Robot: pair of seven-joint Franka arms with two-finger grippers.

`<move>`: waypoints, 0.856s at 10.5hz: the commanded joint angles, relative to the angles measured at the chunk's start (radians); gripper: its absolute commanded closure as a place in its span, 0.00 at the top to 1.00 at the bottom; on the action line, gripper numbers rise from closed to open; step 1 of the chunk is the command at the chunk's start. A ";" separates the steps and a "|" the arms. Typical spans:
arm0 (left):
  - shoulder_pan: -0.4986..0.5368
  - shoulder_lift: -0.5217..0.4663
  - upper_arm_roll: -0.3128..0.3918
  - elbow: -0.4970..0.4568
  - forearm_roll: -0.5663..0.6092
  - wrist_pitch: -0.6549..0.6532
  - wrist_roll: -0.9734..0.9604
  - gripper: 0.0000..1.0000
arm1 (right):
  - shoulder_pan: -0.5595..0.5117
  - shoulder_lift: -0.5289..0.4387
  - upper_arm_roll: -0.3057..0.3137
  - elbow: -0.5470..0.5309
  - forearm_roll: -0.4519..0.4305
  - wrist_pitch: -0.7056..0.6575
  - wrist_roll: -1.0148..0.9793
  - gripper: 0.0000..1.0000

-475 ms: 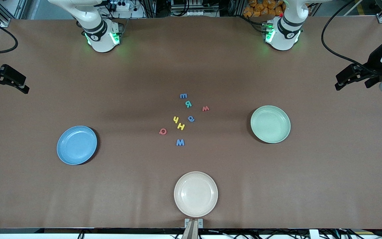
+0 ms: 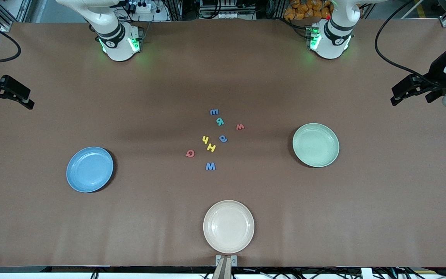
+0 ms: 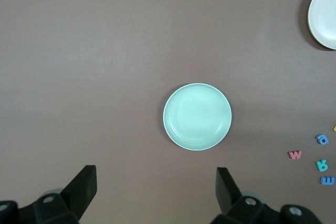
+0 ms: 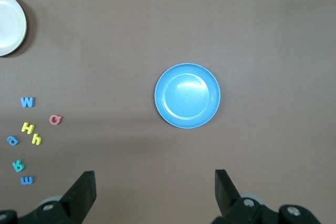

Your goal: Sort uppercase to blue plate, lowercase to green plate

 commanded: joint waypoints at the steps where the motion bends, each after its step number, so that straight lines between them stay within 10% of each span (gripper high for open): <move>1: 0.005 -0.002 -0.005 0.008 -0.003 -0.010 -0.010 1.00 | -0.008 -0.004 0.004 0.014 0.002 -0.024 0.004 1.00; 9: -0.041 0.047 -0.096 0.011 -0.014 -0.002 -0.008 1.00 | -0.008 -0.004 0.004 0.014 0.002 -0.042 0.004 1.00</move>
